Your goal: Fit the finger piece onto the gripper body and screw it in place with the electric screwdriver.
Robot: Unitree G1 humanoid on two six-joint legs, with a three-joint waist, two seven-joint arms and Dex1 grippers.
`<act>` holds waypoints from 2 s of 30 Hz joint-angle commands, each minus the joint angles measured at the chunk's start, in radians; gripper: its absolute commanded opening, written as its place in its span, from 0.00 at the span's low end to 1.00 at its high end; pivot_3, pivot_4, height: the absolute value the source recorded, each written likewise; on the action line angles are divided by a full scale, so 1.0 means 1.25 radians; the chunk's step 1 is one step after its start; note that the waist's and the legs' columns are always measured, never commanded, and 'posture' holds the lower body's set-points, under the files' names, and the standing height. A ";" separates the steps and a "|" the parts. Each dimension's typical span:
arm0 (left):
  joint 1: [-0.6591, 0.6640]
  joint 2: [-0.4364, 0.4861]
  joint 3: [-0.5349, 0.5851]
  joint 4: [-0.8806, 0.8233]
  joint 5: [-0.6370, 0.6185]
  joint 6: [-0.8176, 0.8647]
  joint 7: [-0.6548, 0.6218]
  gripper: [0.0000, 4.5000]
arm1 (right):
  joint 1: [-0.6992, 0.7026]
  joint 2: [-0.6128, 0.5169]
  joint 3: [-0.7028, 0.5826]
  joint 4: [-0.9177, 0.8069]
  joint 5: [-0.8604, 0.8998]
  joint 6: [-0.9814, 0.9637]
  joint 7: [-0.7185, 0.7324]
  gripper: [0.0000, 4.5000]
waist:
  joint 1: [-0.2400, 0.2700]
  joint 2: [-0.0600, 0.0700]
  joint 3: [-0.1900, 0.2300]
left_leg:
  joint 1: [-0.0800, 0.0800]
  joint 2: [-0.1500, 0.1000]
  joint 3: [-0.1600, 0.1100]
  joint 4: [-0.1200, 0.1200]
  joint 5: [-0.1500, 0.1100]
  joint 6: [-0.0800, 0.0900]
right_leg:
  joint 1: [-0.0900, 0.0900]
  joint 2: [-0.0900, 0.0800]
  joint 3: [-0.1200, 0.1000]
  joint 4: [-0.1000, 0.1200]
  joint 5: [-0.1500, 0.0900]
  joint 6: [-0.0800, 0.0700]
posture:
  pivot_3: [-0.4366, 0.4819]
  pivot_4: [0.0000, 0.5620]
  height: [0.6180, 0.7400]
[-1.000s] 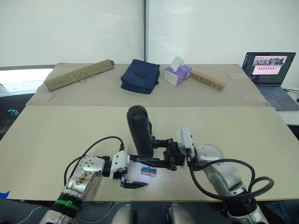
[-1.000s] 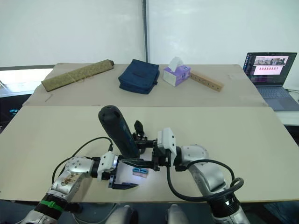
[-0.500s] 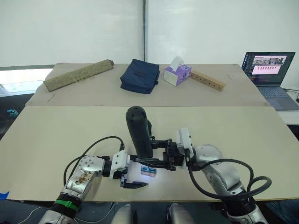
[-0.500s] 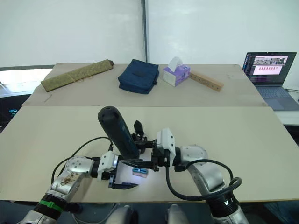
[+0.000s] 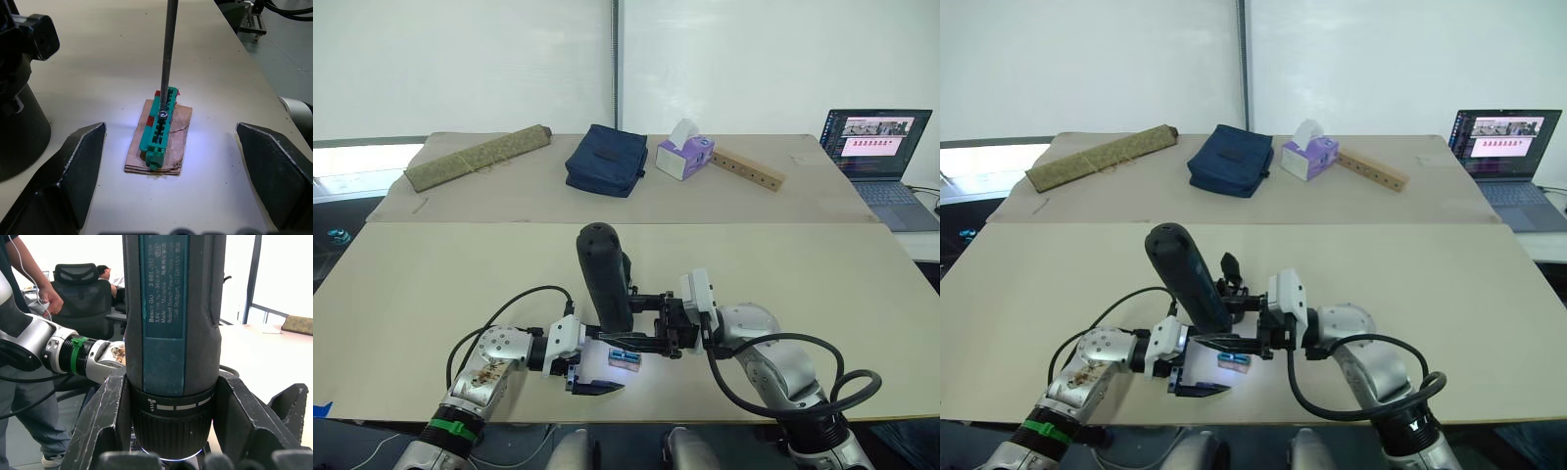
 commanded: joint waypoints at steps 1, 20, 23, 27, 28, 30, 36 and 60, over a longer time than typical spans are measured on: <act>0.016 -0.002 -0.019 0.031 0.012 -0.005 -0.004 1.00 | -0.020 -0.002 -0.008 -0.036 0.020 -0.005 0.007 0.42 | 0.000 0.000 0.000 | 0.000 0.000 0.000 0.000 0.000 0.000 | 0.000 0.000 0.000 0.000 0.000 0.000 | 0.48 0.27 1.00; 0.016 -0.007 -0.021 0.062 0.016 -0.032 -0.007 1.00 | -0.026 -0.015 -0.010 -0.044 0.036 0.009 0.009 0.42 | 0.000 0.000 0.000 | 0.000 0.000 0.000 0.000 0.000 0.000 | 0.000 0.000 0.000 0.000 0.000 0.000 | 0.48 0.27 1.00; 0.015 -0.008 -0.021 0.071 0.017 -0.040 -0.008 1.00 | -0.029 -0.017 -0.014 -0.047 0.043 0.011 0.009 0.42 | 0.000 0.000 0.000 | 0.000 0.000 0.000 0.000 0.000 0.000 | 0.000 0.000 0.000 0.000 0.000 0.000 | 0.48 0.27 1.00; 0.016 -0.011 -0.021 0.086 0.019 -0.053 -0.010 1.00 | -0.031 -0.018 -0.020 -0.055 0.053 0.014 0.009 0.42 | 0.001 0.000 0.000 | 0.000 0.000 0.000 0.000 0.000 0.000 | 0.000 0.000 0.000 0.000 0.000 0.000 | 0.48 0.27 1.00; 0.016 -0.012 -0.021 0.089 0.020 -0.056 -0.011 1.00 | -0.031 -0.018 -0.021 -0.057 0.055 0.014 0.009 0.42 | 0.001 0.000 0.000 | 0.000 0.000 0.000 0.000 0.000 0.000 | 0.000 0.000 0.000 0.000 0.000 0.000 | 0.48 0.27 1.00; 0.016 -0.013 -0.021 0.095 0.020 -0.061 -0.011 1.00 | -0.032 -0.017 -0.024 -0.059 0.059 0.013 0.008 0.42 | 0.001 0.000 0.000 | 0.000 0.000 0.000 0.000 0.000 0.000 | 0.000 0.000 0.000 0.000 0.000 0.000 | 0.48 0.27 1.00; 0.016 -0.015 -0.021 0.102 0.021 -0.067 -0.011 1.00 | -0.040 -0.015 -0.024 -0.064 0.071 0.013 0.002 0.42 | 0.001 0.000 0.000 | 0.001 0.000 0.000 0.000 0.000 0.000 | 0.001 0.000 0.000 0.000 0.000 0.000 | 0.48 0.27 1.00; 0.020 -0.017 -0.010 0.101 -0.004 -0.068 -0.014 1.00 | -0.033 0.002 -0.004 -0.026 0.032 -0.010 0.007 0.42 | 0.001 0.000 0.000 | 0.001 0.000 0.000 0.000 0.000 0.000 | 0.001 0.000 0.000 0.000 0.000 0.000 | 0.48 0.27 1.00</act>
